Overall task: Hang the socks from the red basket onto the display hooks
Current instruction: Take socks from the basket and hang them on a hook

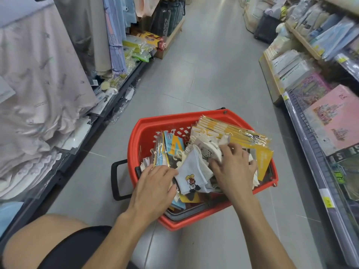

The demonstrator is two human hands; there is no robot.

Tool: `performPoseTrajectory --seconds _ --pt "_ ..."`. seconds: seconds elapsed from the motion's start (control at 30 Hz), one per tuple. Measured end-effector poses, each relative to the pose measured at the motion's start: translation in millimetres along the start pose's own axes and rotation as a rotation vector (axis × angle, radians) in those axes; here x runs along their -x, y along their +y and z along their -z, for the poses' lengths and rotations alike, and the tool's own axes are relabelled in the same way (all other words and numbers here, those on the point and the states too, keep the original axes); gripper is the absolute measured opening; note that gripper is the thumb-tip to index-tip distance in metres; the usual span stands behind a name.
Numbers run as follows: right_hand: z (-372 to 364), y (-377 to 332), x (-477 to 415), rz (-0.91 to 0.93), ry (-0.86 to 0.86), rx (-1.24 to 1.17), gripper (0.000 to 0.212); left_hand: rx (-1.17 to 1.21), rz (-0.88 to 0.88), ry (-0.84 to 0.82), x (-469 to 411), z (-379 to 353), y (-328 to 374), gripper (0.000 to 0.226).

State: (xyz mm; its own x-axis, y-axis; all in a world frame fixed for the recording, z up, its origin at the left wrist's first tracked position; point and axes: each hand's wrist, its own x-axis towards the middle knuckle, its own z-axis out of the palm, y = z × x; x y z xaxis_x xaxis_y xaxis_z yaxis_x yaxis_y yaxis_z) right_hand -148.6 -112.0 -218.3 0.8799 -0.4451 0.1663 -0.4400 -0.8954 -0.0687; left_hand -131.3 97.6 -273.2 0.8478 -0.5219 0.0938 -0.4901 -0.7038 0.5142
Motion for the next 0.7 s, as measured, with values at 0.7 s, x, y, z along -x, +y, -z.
performPoseTrajectory --seconds 0.7 --pt "14 8 37 0.16 0.247 -0.288 0.026 0.15 0.033 -0.026 4 13 -2 0.044"
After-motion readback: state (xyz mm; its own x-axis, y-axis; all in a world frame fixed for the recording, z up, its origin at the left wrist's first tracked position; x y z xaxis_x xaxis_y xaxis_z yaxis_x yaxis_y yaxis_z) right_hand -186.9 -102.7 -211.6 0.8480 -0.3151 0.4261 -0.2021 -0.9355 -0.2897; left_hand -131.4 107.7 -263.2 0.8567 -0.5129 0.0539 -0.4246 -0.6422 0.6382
